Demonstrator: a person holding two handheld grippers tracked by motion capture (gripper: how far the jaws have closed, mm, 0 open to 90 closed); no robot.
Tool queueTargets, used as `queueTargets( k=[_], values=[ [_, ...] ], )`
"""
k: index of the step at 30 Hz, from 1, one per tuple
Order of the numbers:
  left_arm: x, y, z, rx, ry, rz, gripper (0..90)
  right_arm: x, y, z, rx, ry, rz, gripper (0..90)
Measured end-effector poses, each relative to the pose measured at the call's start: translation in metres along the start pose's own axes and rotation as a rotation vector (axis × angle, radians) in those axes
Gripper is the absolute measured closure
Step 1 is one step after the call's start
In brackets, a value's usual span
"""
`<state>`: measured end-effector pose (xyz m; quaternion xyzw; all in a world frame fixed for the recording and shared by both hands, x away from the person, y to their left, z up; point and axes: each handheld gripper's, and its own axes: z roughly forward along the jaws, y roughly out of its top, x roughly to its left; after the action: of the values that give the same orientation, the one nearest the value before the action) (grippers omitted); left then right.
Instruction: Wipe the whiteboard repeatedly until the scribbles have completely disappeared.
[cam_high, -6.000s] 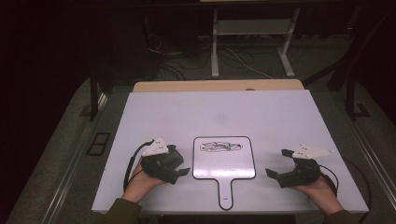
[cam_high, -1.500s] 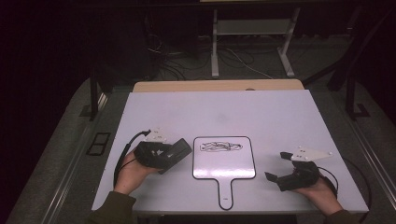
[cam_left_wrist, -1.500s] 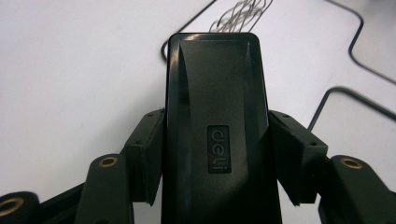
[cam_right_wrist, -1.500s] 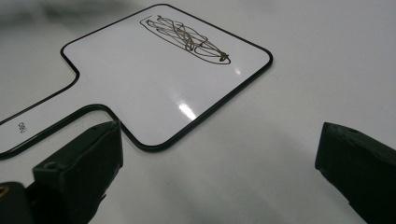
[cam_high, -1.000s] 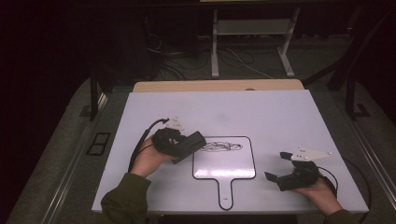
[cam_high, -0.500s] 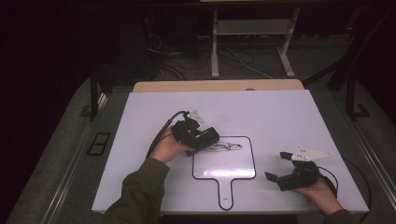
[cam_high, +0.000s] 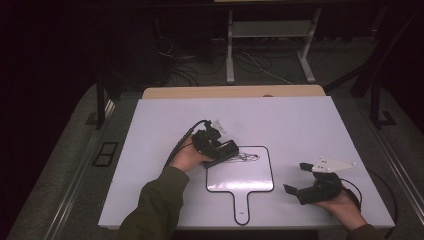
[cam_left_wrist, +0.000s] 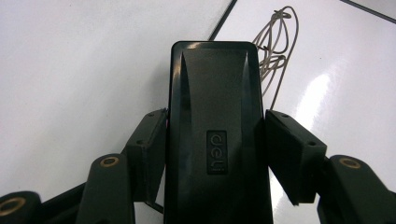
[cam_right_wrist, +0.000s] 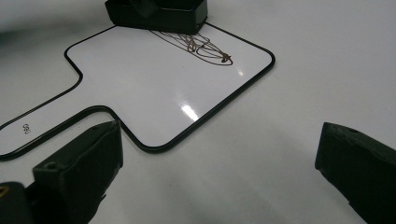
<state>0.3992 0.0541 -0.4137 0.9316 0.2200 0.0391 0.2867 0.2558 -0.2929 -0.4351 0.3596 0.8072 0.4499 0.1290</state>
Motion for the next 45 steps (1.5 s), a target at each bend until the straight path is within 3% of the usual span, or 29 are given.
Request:
queueTargets(
  k=[22, 37, 45],
  values=[
    [0.001, 0.004, 0.004, 0.076, -0.003, -0.023, 36.6, 0.0, 0.0, -0.001, -0.004, 0.001, -0.004, 0.0],
    [-0.001, 0.006, 0.006, 0.114, 0.009, 0.007, 39.0, 0.0, 0.0, -0.001, -0.004, -0.001, -0.003, 0.0],
    [-0.005, 0.014, 0.011, 0.14, 0.016, 0.027, 39.3, 0.001, 0.0, 0.0, -0.002, 0.001, -0.006, 0.0]
  ],
)
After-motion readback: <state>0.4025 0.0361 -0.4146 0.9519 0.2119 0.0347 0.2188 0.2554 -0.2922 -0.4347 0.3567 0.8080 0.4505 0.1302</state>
